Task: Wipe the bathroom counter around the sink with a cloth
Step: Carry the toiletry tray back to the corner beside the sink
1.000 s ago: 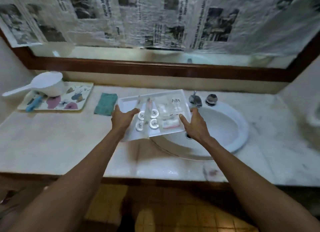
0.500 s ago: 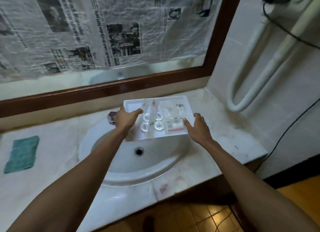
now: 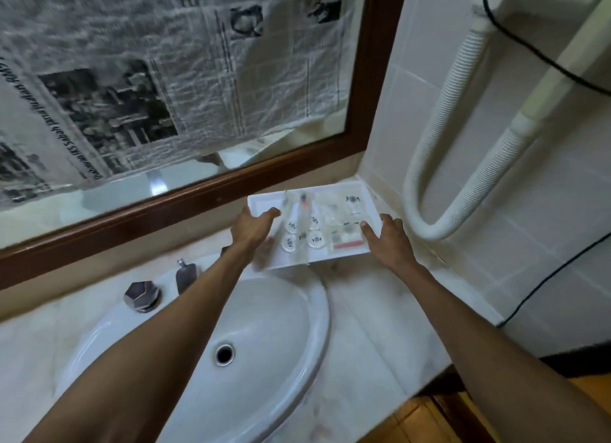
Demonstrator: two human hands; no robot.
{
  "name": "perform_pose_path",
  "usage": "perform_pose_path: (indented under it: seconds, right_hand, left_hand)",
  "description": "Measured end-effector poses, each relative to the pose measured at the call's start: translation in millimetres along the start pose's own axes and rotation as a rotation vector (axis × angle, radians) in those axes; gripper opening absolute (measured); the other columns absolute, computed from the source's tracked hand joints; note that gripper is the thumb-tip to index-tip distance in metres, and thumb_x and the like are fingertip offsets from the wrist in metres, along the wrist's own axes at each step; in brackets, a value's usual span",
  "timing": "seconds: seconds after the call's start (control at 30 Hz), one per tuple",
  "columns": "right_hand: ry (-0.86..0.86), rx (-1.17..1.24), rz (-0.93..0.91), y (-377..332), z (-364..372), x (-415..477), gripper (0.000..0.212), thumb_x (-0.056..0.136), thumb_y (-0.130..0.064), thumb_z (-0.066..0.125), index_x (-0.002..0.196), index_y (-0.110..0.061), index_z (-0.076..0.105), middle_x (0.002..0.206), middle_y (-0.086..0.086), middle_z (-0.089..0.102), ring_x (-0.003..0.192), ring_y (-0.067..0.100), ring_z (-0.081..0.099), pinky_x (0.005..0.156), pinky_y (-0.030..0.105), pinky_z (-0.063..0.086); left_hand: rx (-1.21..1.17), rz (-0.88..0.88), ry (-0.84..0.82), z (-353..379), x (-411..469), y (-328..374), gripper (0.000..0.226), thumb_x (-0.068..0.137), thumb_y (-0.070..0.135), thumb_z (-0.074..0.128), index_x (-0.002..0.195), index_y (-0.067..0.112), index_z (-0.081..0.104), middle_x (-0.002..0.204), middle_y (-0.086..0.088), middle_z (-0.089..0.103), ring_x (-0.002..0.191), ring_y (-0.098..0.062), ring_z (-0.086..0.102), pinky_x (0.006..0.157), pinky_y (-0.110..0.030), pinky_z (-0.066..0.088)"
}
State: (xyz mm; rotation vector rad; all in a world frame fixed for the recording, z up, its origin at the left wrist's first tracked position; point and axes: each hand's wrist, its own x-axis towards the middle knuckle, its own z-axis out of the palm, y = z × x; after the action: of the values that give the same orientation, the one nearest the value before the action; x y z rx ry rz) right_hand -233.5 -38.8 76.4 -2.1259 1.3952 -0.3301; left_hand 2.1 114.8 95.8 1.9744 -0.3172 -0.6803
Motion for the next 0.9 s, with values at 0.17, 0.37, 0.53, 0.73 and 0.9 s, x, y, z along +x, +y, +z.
perform_pose_path:
  seconds: [0.17, 0.37, 0.53, 0.73, 0.9]
  right_hand:
    - [-0.066, -0.013, 0.048, 18, 7, 45, 0.059, 0.096, -0.050, 0.048, 0.131, -0.002, 0.046, 0.123, 0.024, 0.048, 0.118, 0.040, 0.050, 0.097, 0.039, 0.040]
    - [-0.168, -0.058, 0.091, 26, 18, 104, 0.069, 0.094, -0.056, 0.048, 0.133, -0.001, 0.043, 0.129, 0.026, 0.043, 0.124, 0.041, 0.045, 0.104, 0.041, 0.038]
    - [-0.272, -0.106, 0.073, 37, 29, 136, 0.089, 0.079, -0.072, 0.058, 0.131, -0.002, 0.041, 0.133, 0.023, 0.039, 0.130, 0.041, 0.039, 0.108, 0.045, 0.036]
    - [-0.403, -0.146, 0.084, 48, 35, 156, 0.134, 0.044, -0.072, 0.084, 0.142, -0.004, 0.025, 0.142, 0.018, 0.028, 0.139, 0.035, 0.027, 0.113, 0.042, 0.031]
    - [-0.404, -0.146, 0.082, 59, 49, 168, 0.136, 0.036, -0.058, 0.094, 0.140, -0.007, 0.022, 0.140, 0.017, 0.027, 0.136, 0.033, 0.029, 0.109, 0.040, 0.035]
  left_hand:
    - [-0.071, -0.104, 0.003, 35, 30, -4, 0.062, 0.063, 0.057, 0.069, 0.117, 0.025, 0.065, 0.115, -0.001, 0.070, 0.106, -0.028, 0.064, 0.092, -0.040, 0.053]
    - [-0.098, -0.213, 0.048, 70, 64, -4, 0.072, 0.069, 0.055, 0.071, 0.130, 0.019, 0.059, 0.130, -0.005, 0.062, 0.117, -0.031, 0.058, 0.101, -0.044, 0.050]
    - [-0.030, -0.226, 0.042, 93, 80, -14, 0.068, 0.077, 0.051, 0.071, 0.136, 0.022, 0.052, 0.136, -0.002, 0.055, 0.124, -0.033, 0.053, 0.102, -0.048, 0.047]
    - [-0.023, -0.186, 0.023, 114, 96, -38, 0.055, 0.079, 0.043, 0.075, 0.122, 0.015, 0.058, 0.120, -0.003, 0.064, 0.107, -0.027, 0.059, 0.084, -0.034, 0.045]
    - [0.025, -0.110, 0.008, 120, 102, -38, 0.047, 0.079, 0.032, 0.080, 0.115, 0.011, 0.057, 0.110, -0.003, 0.067, 0.087, -0.016, 0.063, 0.060, -0.019, 0.042]
